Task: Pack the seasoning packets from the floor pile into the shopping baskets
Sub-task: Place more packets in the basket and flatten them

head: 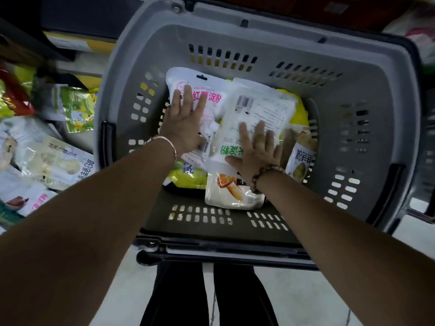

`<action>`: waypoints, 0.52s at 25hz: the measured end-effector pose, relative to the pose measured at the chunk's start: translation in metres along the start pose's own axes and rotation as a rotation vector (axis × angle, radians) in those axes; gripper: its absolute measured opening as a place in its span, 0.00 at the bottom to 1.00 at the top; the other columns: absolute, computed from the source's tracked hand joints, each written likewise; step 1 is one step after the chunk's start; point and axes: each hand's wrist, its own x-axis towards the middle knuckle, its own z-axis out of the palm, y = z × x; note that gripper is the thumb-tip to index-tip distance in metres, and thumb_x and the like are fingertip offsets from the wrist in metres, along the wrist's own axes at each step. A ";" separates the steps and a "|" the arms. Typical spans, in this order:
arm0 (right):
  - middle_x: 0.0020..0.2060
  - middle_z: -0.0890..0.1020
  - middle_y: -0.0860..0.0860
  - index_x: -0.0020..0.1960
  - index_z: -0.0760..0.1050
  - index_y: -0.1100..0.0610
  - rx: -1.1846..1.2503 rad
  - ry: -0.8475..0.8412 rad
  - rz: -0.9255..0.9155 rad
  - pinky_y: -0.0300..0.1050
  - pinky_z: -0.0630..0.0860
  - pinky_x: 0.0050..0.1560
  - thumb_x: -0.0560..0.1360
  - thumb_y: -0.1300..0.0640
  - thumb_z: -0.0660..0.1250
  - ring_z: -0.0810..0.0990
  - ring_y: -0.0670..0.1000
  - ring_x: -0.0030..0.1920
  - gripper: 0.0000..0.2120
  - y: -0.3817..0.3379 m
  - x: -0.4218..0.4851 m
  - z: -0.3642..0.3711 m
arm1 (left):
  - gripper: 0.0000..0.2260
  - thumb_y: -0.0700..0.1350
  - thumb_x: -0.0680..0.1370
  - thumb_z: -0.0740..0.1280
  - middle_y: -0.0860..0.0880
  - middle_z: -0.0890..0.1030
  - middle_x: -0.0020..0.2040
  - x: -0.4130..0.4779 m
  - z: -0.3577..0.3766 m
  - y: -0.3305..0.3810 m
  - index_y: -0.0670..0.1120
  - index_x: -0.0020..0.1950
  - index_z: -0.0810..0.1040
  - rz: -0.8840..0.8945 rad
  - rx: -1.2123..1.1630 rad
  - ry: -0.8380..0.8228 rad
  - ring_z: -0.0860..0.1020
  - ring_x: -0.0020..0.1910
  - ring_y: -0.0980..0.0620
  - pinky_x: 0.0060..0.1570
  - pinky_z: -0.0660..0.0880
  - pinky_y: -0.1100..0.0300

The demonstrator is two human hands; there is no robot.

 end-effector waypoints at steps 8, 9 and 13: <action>0.74 0.35 0.55 0.73 0.32 0.42 -0.098 -0.048 0.015 0.65 0.45 0.71 0.74 0.35 0.57 0.37 0.63 0.74 0.41 -0.016 0.017 -0.015 | 0.46 0.56 0.73 0.70 0.43 0.40 0.78 0.008 -0.012 -0.004 0.50 0.78 0.41 -0.026 -0.011 -0.075 0.41 0.76 0.41 0.71 0.52 0.41; 0.75 0.36 0.55 0.74 0.34 0.42 -0.076 -0.044 0.010 0.64 0.44 0.71 0.74 0.36 0.59 0.38 0.62 0.74 0.41 -0.014 0.015 -0.018 | 0.44 0.55 0.74 0.69 0.43 0.43 0.78 0.000 -0.013 -0.001 0.49 0.78 0.44 -0.021 -0.017 -0.046 0.44 0.77 0.41 0.72 0.54 0.42; 0.76 0.43 0.54 0.76 0.44 0.46 -0.005 0.034 0.014 0.60 0.44 0.72 0.76 0.43 0.59 0.44 0.57 0.75 0.35 -0.016 -0.002 -0.033 | 0.32 0.48 0.76 0.66 0.42 0.56 0.77 -0.047 -0.025 0.012 0.45 0.76 0.57 -0.029 -0.168 0.111 0.57 0.74 0.41 0.69 0.61 0.47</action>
